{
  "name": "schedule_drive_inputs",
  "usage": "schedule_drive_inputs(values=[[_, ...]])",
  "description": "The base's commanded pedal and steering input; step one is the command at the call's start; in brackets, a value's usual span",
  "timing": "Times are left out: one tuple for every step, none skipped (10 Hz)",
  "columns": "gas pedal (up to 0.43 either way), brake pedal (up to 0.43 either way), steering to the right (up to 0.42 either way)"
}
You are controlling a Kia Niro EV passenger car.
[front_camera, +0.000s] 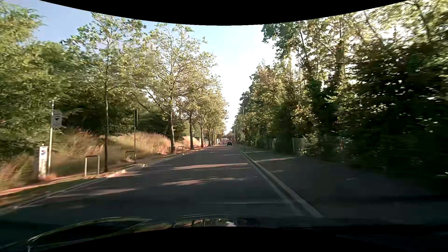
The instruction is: Follow the waypoints while adhering to traffic rules and regulations
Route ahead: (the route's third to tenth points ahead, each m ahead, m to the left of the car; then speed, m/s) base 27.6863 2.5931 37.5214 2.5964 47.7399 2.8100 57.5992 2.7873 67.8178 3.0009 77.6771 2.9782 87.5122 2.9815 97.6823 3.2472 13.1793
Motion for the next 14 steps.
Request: schedule_drive_inputs(values=[[0.047,0.000,0.000],[0.047,0.000,0.000],[0.047,0.000,0.000],[0.047,0.000,0.000],[0.047,0.000,0.000],[0.047,0.000,0.000],[0.047,0.000,0.000],[0.047,0.000,0.000],[0.047,0.000,-0.001],[0.047,0.000,-0.001],[0.059,0.000,-0.002],[0.059,0.000,-0.002],[0.059,0.000,-0.002],[0.059,0.000,-0.002]])
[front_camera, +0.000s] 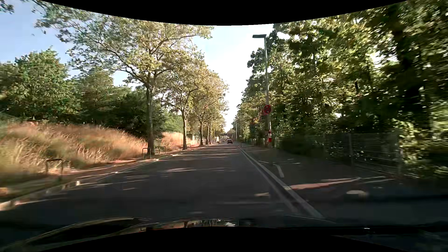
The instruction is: Follow the waypoints while adhering to traffic rules and regulations
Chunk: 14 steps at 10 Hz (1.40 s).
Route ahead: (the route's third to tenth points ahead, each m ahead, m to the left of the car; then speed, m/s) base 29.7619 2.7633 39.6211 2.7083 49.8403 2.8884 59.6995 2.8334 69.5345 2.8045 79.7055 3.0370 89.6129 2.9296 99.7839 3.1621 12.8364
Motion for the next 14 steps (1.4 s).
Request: schedule_drive_inputs(values=[[0.059,0.000,-0.002],[0.059,0.000,-0.002],[0.059,0.000,-0.002],[0.059,0.000,-0.002],[0.059,0.000,-0.002],[0.059,0.000,-0.002],[0.059,0.000,-0.002],[0.059,0.000,-0.001],[0.059,0.000,-0.001],[0.059,0.000,-0.001],[0.059,0.000,-0.001],[0.059,0.000,-0.001],[0.059,0.000,-0.001],[0.059,0.000,-0.001]])
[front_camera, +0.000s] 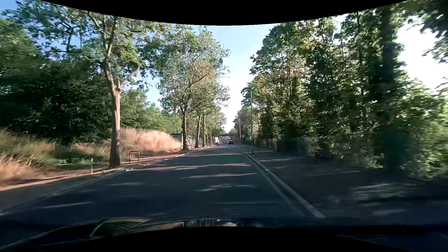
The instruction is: Follow the waypoints while adhering to traffic rules and regulations
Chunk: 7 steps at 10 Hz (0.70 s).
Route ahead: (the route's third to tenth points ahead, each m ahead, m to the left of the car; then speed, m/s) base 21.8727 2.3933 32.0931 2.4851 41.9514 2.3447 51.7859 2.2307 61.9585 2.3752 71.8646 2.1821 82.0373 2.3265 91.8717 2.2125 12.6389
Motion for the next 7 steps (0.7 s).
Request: schedule_drive_inputs(values=[[0.059,0.000,-0.001],[0.067,0.000,-0.001],[0.067,0.000,-0.001],[0.079,0.000,-0.001],[0.087,0.000,-0.001],[0.087,0.000,-0.001],[0.098,0.000,-0.001]])
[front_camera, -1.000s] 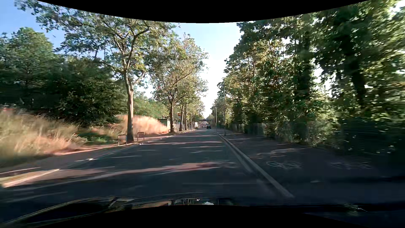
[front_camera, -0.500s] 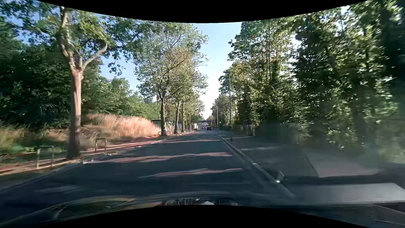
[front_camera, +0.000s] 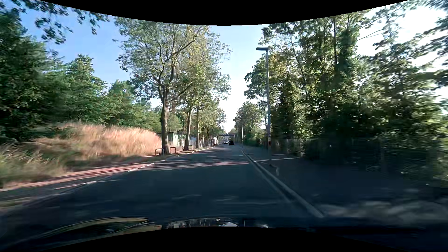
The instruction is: Follow the waypoints while adhering to traffic rules and regulations
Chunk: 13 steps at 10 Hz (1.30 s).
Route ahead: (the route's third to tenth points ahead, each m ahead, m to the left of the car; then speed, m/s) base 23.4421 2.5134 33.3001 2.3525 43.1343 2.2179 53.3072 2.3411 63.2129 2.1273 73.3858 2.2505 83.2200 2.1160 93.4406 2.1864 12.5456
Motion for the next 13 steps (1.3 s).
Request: schedule_drive_inputs(values=[[0.098,0.000,-0.001],[0.098,0.000,-0.001],[0.098,0.000,0.000],[0.098,0.000,0.001],[0.098,0.000,0.002],[0.098,0.000,0.002],[0.098,0.000,0.002],[0.098,0.000,0.002],[0.098,0.000,0.002],[0.098,0.000,0.002],[0.098,0.000,0.002],[0.098,0.000,0.002],[0.087,0.000,0.002]])
